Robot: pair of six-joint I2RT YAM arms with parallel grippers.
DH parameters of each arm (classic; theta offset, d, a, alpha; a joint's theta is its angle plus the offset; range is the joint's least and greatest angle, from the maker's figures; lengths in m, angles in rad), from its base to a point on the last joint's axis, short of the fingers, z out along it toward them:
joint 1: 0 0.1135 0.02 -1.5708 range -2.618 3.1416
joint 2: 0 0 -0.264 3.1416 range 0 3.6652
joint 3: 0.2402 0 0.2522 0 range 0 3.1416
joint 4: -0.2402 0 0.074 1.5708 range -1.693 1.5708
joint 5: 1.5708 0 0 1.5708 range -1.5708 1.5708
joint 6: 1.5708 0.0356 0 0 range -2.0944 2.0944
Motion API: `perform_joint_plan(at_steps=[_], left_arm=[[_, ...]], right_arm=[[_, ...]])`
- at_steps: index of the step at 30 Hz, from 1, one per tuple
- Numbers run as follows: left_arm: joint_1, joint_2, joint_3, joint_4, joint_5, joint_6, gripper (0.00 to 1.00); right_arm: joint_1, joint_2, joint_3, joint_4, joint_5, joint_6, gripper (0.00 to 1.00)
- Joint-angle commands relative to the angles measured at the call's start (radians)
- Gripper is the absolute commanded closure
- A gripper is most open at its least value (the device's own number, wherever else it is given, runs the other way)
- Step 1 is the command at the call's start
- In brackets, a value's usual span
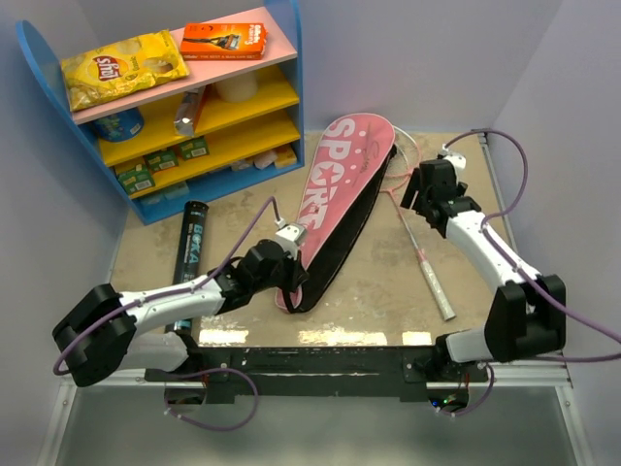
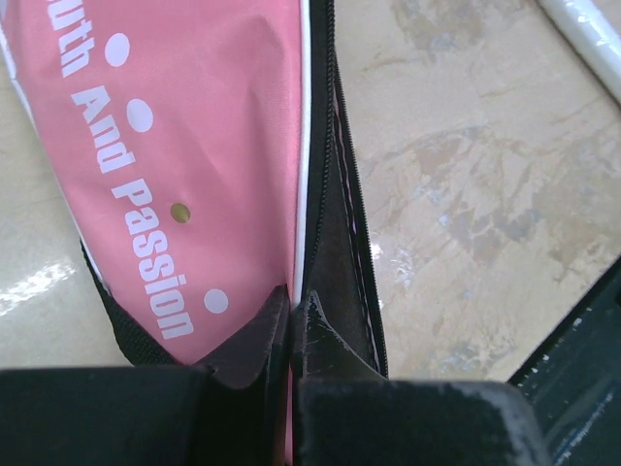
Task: Pack up the badminton gear
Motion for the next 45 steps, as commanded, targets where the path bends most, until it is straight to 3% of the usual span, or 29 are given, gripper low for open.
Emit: perform_joint_plan(at_steps=[1, 7, 17, 27, 31, 41, 44, 45], left_arm=[[0.007, -0.004, -0.013, 0.185, 0.130, -0.026, 1.00], [0.015, -0.026, -0.065, 0.291, 0.224, -0.067, 1.00], [0.018, -0.027, -0.112, 0.405, 0.294, -0.107, 1.00], [0.035, -0.073, -0.089, 0.366, 0.279, -0.054, 1.00], [0.041, -0.087, -0.098, 0.371, 0.287, -0.051, 1.00], [0.042, -0.119, -0.115, 0.357, 0.285, -0.046, 1.00], [0.044, -0.122, -0.118, 0.357, 0.287, -0.044, 1.00], [0.044, -0.127, -0.118, 0.359, 0.284, -0.044, 1.00]], right_arm=[[-0.090, 0.136, 0.080, 0.039, 0.012, -0.151, 0.18], [-0.188, 0.279, 0.120, 0.159, -0.125, -0.217, 0.18], [-0.274, 0.474, 0.163, 0.349, -0.199, -0.422, 0.20], [-0.290, 0.609, 0.416, 0.185, -0.230, -0.612, 0.20], [-0.296, 0.696, 0.493, 0.087, -0.331, -0.638, 0.19], [-0.300, 0.776, 0.426, 0.088, -0.449, -0.614, 0.21], [-0.302, 0.779, 0.421, 0.078, -0.454, -0.614, 0.25], [-0.303, 0.784, 0.425, 0.068, -0.443, -0.611, 0.31]])
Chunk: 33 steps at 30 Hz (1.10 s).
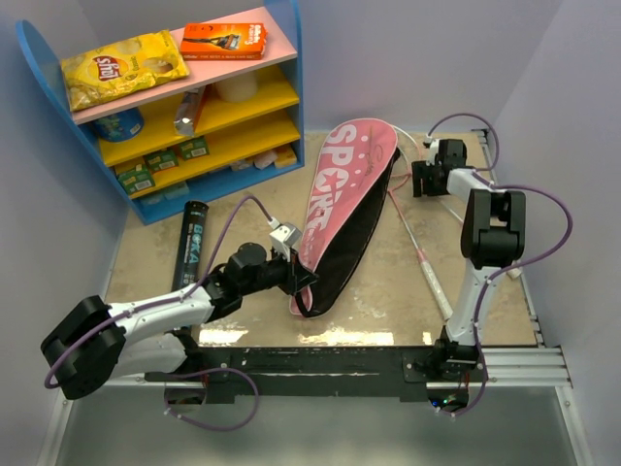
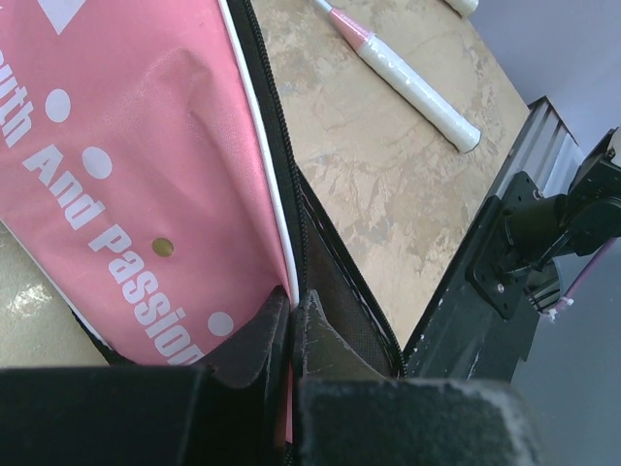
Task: Pack up the badminton gear
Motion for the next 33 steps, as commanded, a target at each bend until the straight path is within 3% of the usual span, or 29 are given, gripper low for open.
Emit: perform_joint_plan(at_steps=[1, 15, 33], left_arm=[[0.004, -0.039, -0.006, 0.084, 0.006, 0.033, 1.00], [0.004, -0.069, -0.001, 0.061, -0.006, 0.035, 1.00], [0.004, -0.128, -0.032, 0.036, 0.017, 0.002, 1.00]], right_arm=[[-0.002, 0.032, -0.019, -0.085, -0.017, -0.014, 0.33], [0.000, 0.021, -0.064, -0.189, 0.010, 0.052, 0.58], [0.024, -0.176, -0.252, -0.188, 0.096, 0.122, 0.87]])
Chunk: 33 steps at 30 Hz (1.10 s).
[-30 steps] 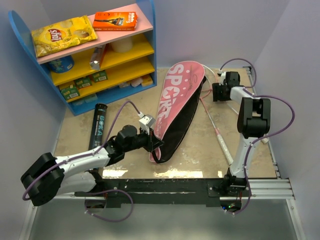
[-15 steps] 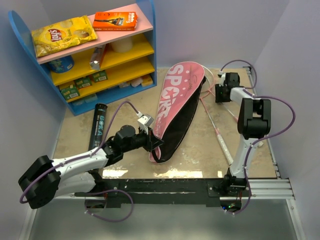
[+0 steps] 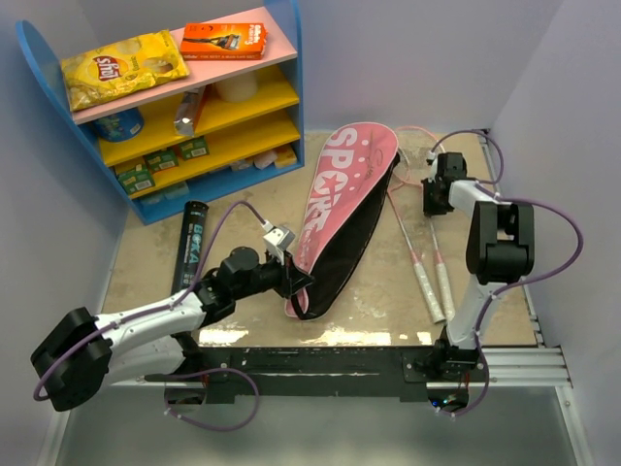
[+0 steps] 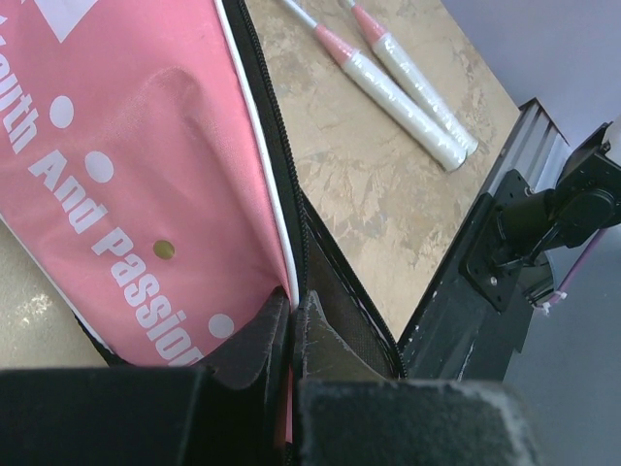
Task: Pack up the badminton gear
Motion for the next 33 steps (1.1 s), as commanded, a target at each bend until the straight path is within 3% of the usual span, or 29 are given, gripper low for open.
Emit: perform_joint_plan(at_steps=[1, 7, 19, 26, 33], left_arm=[[0.004, -0.037, 0.005, 0.063, 0.023, -0.006, 1.00], [0.004, -0.037, 0.037, 0.013, 0.012, 0.003, 1.00], [0.004, -0.045, 0.121, -0.091, -0.064, 0.023, 1.00], [0.004, 0.020, 0.221, -0.148, -0.072, 0.040, 1.00], [0.010, 0.089, 0.255, -0.158, -0.132, 0.036, 1.00]], right_arm=[[0.019, -0.029, -0.060, -0.101, 0.056, 0.045, 0.88], [0.030, -0.111, -0.040, -0.113, 0.112, 0.085, 1.00], [0.096, -0.277, 0.196, -0.325, 0.201, 0.223, 1.00], [0.168, -0.473, 0.059, -0.331, 0.204, 0.394, 1.00], [0.406, -0.667, -0.064, -0.365, 0.255, 0.530, 1.00]])
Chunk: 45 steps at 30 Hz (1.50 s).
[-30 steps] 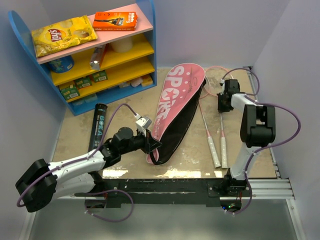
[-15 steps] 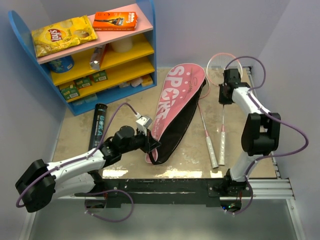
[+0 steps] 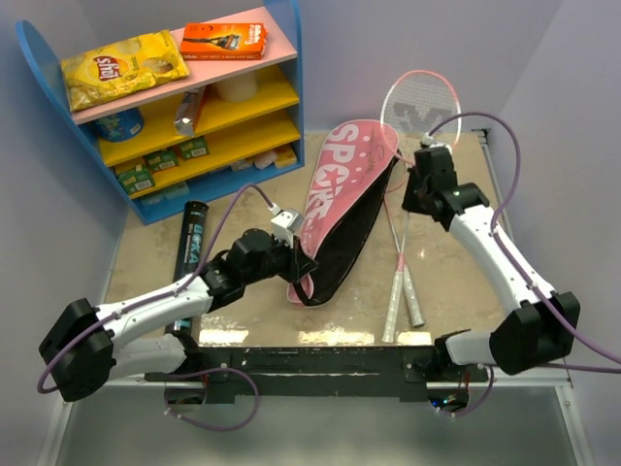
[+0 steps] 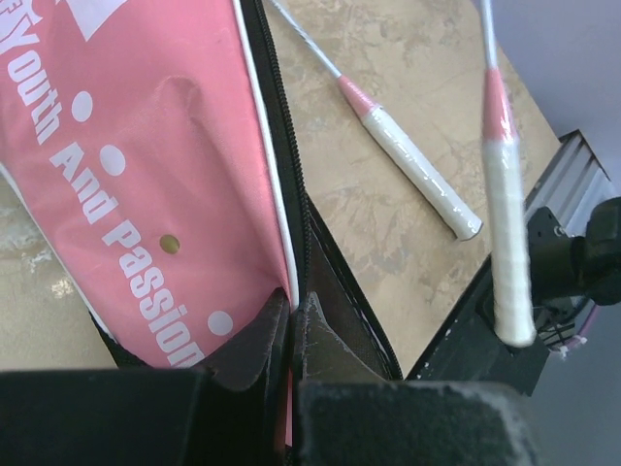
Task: Pack up the badminton gear
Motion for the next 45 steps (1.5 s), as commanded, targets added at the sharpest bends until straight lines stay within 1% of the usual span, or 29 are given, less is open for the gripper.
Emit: perform_joint_plan(at_steps=[1, 6, 8, 12, 15, 19, 25, 30, 34, 45], left_arm=[[0.011, 0.038, 0.059, 0.049, -0.048, 0.027, 1.00], [0.037, 0.064, 0.085, 0.032, -0.067, 0.038, 1.00], [0.045, 0.075, 0.098, 0.026, -0.067, 0.041, 1.00], [0.074, 0.087, 0.111, 0.023, -0.065, 0.041, 1.00], [0.102, 0.100, 0.112, 0.035, -0.051, 0.024, 1.00], [0.130, 0.120, 0.120, 0.061, -0.027, 0.012, 1.00], [0.180, 0.140, 0.164, 0.064, 0.010, 0.016, 1.00], [0.223, 0.135, 0.166, 0.083, 0.050, 0.004, 1.00], [0.240, 0.132, 0.146, 0.144, 0.081, -0.025, 1.00], [0.271, 0.193, 0.148, 0.228, 0.151, -0.059, 1.00]], right_arm=[[0.136, -0.131, -0.058, -0.038, 0.035, 0.133, 1.00], [0.196, -0.274, -0.179, -0.052, 0.020, 0.224, 1.00], [0.213, -0.323, -0.225, -0.061, 0.017, 0.236, 1.00], [0.250, -0.374, -0.287, -0.089, 0.029, 0.268, 1.00], [0.263, -0.377, -0.339, -0.107, 0.041, 0.277, 1.00], [0.274, -0.357, -0.426, -0.086, 0.009, 0.301, 1.00], [0.299, -0.304, -0.483, -0.078, -0.017, 0.314, 1.00], [0.323, -0.270, -0.477, -0.095, -0.037, 0.325, 1.00], [0.348, -0.264, -0.472, -0.136, -0.047, 0.336, 1.00], [0.526, -0.276, -0.485, -0.192, -0.063, 0.462, 1.00]])
